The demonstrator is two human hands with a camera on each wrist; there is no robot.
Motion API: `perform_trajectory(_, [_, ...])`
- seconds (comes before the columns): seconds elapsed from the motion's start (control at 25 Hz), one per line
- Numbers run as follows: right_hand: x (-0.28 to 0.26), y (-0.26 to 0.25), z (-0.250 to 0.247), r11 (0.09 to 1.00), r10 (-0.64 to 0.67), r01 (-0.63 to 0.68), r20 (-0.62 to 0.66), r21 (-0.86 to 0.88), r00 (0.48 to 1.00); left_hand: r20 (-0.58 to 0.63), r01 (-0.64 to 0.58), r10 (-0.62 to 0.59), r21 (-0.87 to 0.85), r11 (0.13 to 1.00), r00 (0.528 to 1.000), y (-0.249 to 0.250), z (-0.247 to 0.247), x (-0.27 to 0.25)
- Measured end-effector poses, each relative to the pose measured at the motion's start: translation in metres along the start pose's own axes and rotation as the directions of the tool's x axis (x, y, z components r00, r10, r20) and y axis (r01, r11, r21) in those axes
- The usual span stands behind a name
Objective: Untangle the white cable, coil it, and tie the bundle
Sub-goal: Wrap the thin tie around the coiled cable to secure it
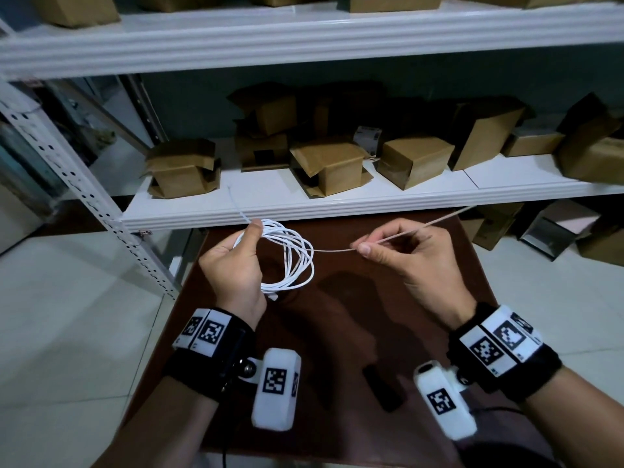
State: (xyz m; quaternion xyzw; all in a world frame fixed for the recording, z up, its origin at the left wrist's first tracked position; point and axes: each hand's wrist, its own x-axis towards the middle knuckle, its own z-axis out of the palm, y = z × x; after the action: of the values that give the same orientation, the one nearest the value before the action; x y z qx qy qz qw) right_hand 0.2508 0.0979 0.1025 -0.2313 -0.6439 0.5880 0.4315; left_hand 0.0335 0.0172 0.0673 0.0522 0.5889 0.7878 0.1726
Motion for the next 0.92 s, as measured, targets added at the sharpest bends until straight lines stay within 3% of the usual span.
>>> perform_trajectory(0.44, [-0.003,-0.009,-0.002,0.996,-0.058,0.053,0.068,0.078,0.996,0.033,0.067,-0.070,0.088,0.994,0.997,-0.008,-0.002,-0.002])
perform_trajectory(0.56, [0.001,-0.003,-0.004,0.986,0.001,-0.011,0.063,0.166,0.998,0.160,-0.015,-0.010,0.154,0.988,0.987,-0.010,0.001,-0.015])
perform_trajectory(0.68, [0.007,0.008,-0.005,0.975,0.093,-0.102,0.052,0.199,0.994,0.329,-0.175,0.105,0.190,0.966,0.938,-0.014,0.004,-0.026])
perform_trajectory(0.8, [0.012,0.014,-0.006,0.952,0.190,-0.189,0.021,0.241,0.982,0.453,-0.251,0.122,0.235,0.939,0.883,-0.014,0.005,-0.035])
perform_trajectory(0.92, [0.011,0.017,-0.006,0.936,0.284,-0.300,0.107,0.186,0.953,0.526,-0.256,0.096,0.242,0.936,0.845,-0.011,0.007,-0.040])
